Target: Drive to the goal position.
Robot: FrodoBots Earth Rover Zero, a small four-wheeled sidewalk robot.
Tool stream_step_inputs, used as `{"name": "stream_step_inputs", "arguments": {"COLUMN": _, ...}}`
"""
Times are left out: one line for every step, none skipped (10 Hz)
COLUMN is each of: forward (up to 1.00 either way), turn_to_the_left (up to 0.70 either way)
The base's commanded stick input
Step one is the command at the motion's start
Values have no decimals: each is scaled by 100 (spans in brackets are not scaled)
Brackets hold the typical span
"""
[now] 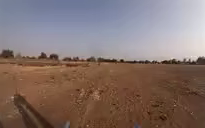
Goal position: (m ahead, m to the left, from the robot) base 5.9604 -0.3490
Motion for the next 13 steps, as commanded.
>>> {"name": "stream_step_inputs", "arguments": {"forward": 70, "turn_to_the_left": -32}}
{"name": "stream_step_inputs", "arguments": {"forward": 70, "turn_to_the_left": -14}}
{"name": "stream_step_inputs", "arguments": {"forward": 70, "turn_to_the_left": 0}}
{"name": "stream_step_inputs", "arguments": {"forward": 70, "turn_to_the_left": 0}}
{"name": "stream_step_inputs", "arguments": {"forward": 70, "turn_to_the_left": 0}}
{"name": "stream_step_inputs", "arguments": {"forward": 70, "turn_to_the_left": 0}}
{"name": "stream_step_inputs", "arguments": {"forward": 60, "turn_to_the_left": 0}}
{"name": "stream_step_inputs", "arguments": {"forward": 50, "turn_to_the_left": 0}}
{"name": "stream_step_inputs", "arguments": {"forward": 50, "turn_to_the_left": 0}}
{"name": "stream_step_inputs", "arguments": {"forward": 50, "turn_to_the_left": 0}}
{"name": "stream_step_inputs", "arguments": {"forward": 50, "turn_to_the_left": -35}}
{"name": "stream_step_inputs", "arguments": {"forward": 50, "turn_to_the_left": -21}}
{"name": "stream_step_inputs", "arguments": {"forward": 50, "turn_to_the_left": 0}}
